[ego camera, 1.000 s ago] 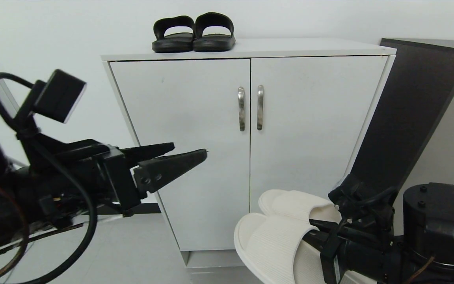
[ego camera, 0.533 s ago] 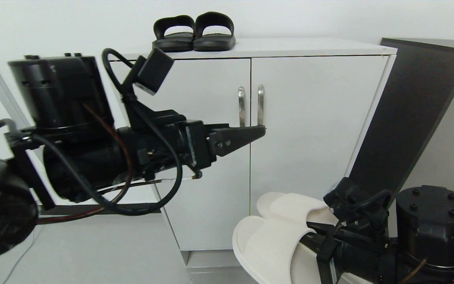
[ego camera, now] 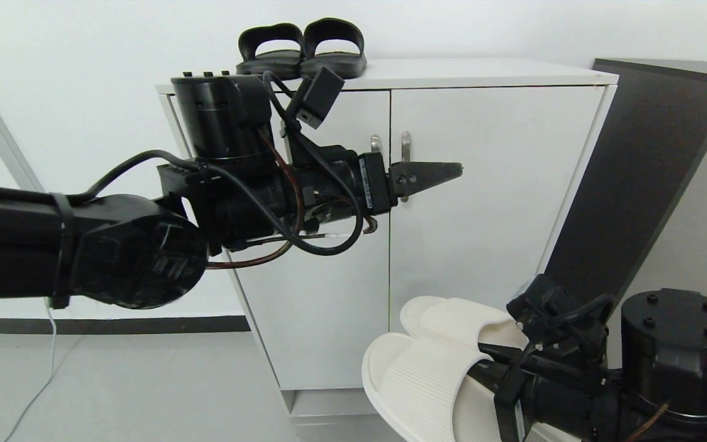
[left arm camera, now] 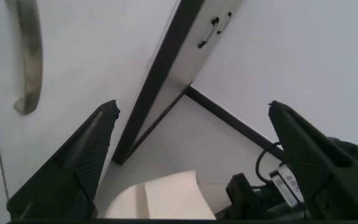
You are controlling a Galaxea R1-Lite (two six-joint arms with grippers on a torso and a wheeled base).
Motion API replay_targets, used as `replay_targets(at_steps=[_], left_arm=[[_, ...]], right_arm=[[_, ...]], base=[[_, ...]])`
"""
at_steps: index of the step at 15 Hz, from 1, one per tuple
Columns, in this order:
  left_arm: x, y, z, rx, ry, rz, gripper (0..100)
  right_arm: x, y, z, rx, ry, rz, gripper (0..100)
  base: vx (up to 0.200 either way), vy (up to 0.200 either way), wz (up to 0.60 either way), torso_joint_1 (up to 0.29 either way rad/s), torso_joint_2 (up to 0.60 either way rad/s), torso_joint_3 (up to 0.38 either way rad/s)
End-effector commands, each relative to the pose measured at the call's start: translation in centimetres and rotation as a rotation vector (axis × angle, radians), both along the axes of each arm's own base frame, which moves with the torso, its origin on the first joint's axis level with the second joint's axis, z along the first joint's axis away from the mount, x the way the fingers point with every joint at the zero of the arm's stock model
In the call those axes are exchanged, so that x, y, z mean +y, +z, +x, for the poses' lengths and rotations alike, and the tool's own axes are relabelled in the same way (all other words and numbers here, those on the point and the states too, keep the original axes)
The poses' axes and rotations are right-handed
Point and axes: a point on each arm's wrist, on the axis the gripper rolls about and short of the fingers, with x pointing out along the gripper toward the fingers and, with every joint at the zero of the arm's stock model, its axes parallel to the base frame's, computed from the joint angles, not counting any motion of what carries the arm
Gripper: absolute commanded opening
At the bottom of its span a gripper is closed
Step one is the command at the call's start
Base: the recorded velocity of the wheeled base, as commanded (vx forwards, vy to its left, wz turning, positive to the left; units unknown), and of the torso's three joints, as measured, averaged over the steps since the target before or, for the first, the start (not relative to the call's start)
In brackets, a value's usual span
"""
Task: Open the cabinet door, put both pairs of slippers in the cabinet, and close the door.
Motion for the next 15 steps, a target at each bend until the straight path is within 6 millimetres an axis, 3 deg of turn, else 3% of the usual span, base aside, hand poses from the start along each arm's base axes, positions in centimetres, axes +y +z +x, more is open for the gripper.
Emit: replay_targets(at_steps=[1,6,10,15], left_arm=[[-1.6,-0.9,2.4,0.011,0.025,0.002,100],[-1.8,-0.7,3.4,-0.003,0.148,-0.009,100],[-0.5,-0.9,4.5,-0.001,0.202,-0.007,100],[-1.3,-1.3,5.8,-0.002,0.234,-0.009,100]], right_arm=[[0.1,-0.1,0.0,0.004,0.001,-0.004,0],[0.0,-0.3,0.0,0.007,0.001,-0.009,0],[0.1,-0.5,0.1,0.011,0.000,-0.016,0],[0.1,-0.7,0.1,0.016,0.000,-0.022,0]], base=[[0.000,0.000,0.00,0.000,0.00,0.000],[0.000,0.000,0.00,0.000,0.00,0.000],[0.000,0.000,0.00,0.000,0.00,0.000],[0.000,0.000,0.00,0.000,0.00,0.000]])
